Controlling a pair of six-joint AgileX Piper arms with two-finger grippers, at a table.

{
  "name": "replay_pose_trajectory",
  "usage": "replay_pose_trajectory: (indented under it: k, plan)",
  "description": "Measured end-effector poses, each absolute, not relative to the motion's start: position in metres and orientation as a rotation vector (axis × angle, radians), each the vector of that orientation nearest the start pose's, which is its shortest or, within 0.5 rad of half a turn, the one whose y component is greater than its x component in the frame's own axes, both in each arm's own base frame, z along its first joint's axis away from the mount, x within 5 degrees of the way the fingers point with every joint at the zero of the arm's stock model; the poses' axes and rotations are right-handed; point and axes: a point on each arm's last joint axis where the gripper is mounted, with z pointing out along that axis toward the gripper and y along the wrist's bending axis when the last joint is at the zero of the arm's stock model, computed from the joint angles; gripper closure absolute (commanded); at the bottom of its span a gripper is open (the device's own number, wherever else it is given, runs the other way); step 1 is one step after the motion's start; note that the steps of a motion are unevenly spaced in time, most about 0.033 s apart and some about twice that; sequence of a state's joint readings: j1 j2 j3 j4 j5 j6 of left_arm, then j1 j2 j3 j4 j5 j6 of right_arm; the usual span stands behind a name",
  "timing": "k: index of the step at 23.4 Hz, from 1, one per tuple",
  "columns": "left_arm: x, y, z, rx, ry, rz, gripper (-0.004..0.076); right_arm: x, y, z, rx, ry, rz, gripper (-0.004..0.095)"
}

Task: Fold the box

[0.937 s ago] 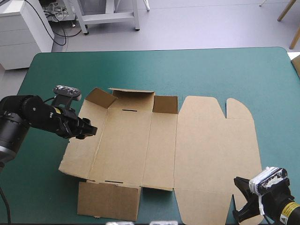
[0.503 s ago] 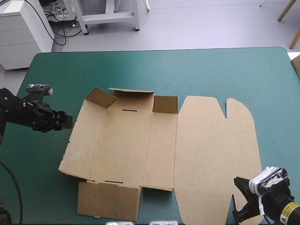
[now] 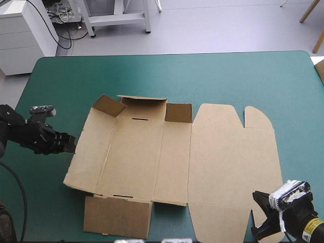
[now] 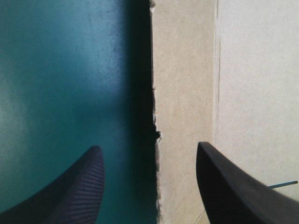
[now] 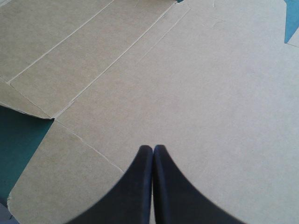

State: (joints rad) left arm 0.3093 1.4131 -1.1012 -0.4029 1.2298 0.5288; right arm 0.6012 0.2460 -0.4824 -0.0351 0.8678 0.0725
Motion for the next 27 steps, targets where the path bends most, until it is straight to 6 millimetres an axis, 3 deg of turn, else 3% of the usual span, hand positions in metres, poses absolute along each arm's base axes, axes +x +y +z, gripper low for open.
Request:
replay_pose_trajectory:
  k: [6,13,27]
  plan:
    - [0.254,0.067,0.276,0.003,2.842,-0.526,0.0306,0.038,0.023,0.283,-0.564,2.06,0.359,0.0929]
    - [0.245,0.054,0.24,0.017,2.856,-0.74,0.0306,0.038,0.023,0.283,-0.563,2.06,0.36,0.0929]
    - [0.245,0.047,0.235,0.034,2.861,-0.776,0.0393,0.038,0.023,0.283,-0.563,2.06,0.36,0.0929]
